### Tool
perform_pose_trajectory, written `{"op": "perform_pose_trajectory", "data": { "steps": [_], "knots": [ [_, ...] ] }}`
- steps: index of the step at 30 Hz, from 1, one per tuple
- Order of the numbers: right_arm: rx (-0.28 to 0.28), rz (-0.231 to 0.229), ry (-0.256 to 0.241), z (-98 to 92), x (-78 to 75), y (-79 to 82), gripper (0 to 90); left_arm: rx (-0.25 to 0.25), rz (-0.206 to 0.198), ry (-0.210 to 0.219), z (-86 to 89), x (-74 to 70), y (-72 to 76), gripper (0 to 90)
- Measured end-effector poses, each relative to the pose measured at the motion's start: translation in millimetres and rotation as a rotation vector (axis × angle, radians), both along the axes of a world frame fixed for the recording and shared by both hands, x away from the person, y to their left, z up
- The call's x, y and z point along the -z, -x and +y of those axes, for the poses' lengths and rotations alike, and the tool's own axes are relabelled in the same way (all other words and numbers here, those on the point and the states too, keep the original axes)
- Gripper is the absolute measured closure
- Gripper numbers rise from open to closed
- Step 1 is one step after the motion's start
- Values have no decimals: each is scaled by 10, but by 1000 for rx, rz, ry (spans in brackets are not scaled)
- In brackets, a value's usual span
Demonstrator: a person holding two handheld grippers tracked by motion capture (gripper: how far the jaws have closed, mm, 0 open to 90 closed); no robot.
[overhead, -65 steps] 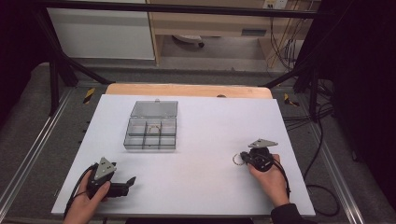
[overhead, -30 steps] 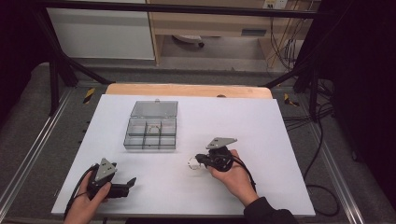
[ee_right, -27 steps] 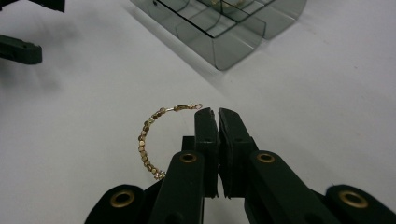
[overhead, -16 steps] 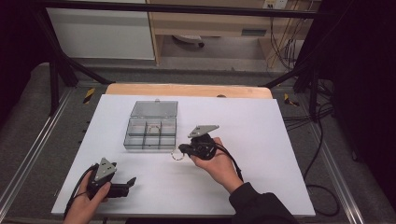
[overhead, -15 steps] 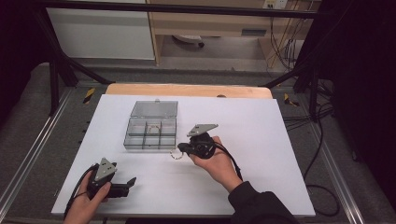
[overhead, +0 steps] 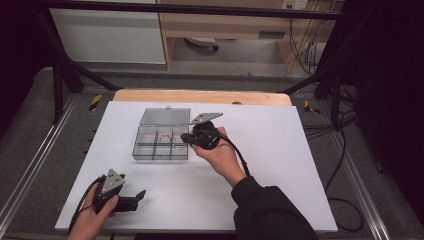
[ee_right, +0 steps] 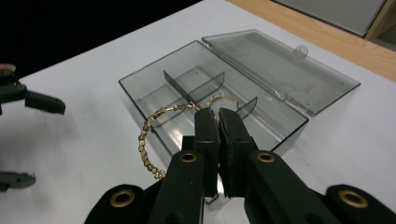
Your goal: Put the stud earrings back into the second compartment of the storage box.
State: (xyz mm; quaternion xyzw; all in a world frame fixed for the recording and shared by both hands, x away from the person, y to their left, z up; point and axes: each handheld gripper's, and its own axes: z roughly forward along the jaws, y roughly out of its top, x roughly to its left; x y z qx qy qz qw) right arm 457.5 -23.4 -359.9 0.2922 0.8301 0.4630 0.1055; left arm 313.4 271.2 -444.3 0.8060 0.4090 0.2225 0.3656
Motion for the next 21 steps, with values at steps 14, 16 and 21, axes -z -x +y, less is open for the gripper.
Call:
{"op": "perform_pose_trajectory", "data": {
  "steps": [14,16,21],
  "knots": [
    [8,-19,22,235,-118,-244,875,-3,-9,11,6,-15,2,82],
    [14,-21,24,265,-119,-279,876,-3,-9,12,8,-13,3,83],
    [29,-23,9,330,-133,-375,875,-2,-8,10,6,-12,2,82]
  ]
}}
